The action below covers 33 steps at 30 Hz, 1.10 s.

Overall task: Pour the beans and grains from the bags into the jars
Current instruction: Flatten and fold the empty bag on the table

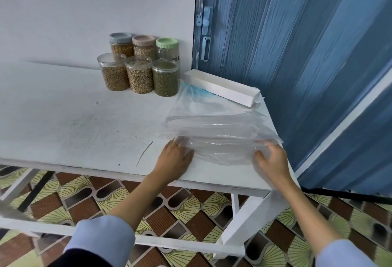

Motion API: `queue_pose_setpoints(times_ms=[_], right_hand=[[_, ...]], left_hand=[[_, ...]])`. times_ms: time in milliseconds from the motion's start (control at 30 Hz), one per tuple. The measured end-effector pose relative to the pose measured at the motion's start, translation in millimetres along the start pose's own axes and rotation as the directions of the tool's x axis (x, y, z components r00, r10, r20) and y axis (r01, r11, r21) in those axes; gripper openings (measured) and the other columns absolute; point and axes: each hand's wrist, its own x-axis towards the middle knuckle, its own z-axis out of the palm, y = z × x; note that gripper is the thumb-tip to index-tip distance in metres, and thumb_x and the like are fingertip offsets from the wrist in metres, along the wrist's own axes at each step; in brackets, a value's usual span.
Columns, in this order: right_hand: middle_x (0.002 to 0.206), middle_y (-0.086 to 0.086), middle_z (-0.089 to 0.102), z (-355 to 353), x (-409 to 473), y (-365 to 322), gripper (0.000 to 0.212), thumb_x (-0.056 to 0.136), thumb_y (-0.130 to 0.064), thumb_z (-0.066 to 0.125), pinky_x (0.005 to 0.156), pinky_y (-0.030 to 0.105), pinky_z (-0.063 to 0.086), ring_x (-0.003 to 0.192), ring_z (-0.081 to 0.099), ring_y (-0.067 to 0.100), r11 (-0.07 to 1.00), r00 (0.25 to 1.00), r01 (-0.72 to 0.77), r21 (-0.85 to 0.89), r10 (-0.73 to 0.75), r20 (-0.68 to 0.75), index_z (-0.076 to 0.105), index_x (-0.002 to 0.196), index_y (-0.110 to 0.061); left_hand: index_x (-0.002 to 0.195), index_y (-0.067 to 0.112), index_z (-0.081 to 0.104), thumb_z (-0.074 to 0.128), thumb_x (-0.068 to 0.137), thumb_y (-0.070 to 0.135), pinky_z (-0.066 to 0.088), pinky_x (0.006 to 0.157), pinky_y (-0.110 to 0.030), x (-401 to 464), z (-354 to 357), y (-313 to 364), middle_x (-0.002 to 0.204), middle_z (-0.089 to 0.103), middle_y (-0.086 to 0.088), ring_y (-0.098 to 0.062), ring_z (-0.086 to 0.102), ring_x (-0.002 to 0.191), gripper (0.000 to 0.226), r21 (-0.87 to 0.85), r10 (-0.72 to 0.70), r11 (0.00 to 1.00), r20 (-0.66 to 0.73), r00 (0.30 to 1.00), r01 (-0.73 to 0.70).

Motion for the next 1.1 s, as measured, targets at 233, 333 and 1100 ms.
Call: queue_pose_setpoints(times_ms=[233, 333, 1100], right_hand=[[0.111, 0.018, 0.062, 5, 3, 15, 0.047, 0.078, 0.020, 0.043, 0.068, 0.017, 0.035, 0.081, 0.052, 0.030, 0.993, 1.000, 0.007, -0.121, -0.009, -0.015, 0.068, 0.110, -0.005], [0.122, 0.018, 0.054, 6, 2, 22, 0.050, 0.079, 0.019, 0.042, 0.077, 0.021, 0.035, 0.094, 0.053, 0.030, 0.982, 1.000, -0.018, -0.190, 0.018, -0.001, 0.066, 0.114, -0.007], [0.122, 0.001, 0.057, -56, 15, 15, 0.059, 0.075, 0.024, 0.044, 0.104, 0.025, 0.035, 0.120, 0.050, 0.015, 0.946, 0.957, -0.290, 0.144, 0.281, 0.076, 0.057, 0.126, -0.004]], left_hand=[[0.126, 0.006, 0.050, 0.032, 0.100, 0.022, 0.032, 0.102, -0.030, 5, 0, 9, 0.140, 0.040, -0.007, -0.022, 0.039, 0.124, 0.035, 0.094, -0.088, 0.991, -0.107, 0.990, 0.098], [0.129, 0.008, 0.045, 0.033, 0.099, 0.021, 0.032, 0.104, -0.033, 9, 3, 14, 0.140, 0.038, -0.008, -0.023, 0.034, 0.128, 0.035, 0.141, -0.144, 0.977, -0.111, 0.983, 0.159], [0.118, 0.016, 0.060, 0.057, 0.091, 0.013, 0.033, 0.111, -0.042, -7, -72, -42, 0.143, 0.044, -0.012, -0.027, 0.040, 0.132, 0.028, 0.056, -0.200, 0.980, 0.209, 0.957, 0.192]])
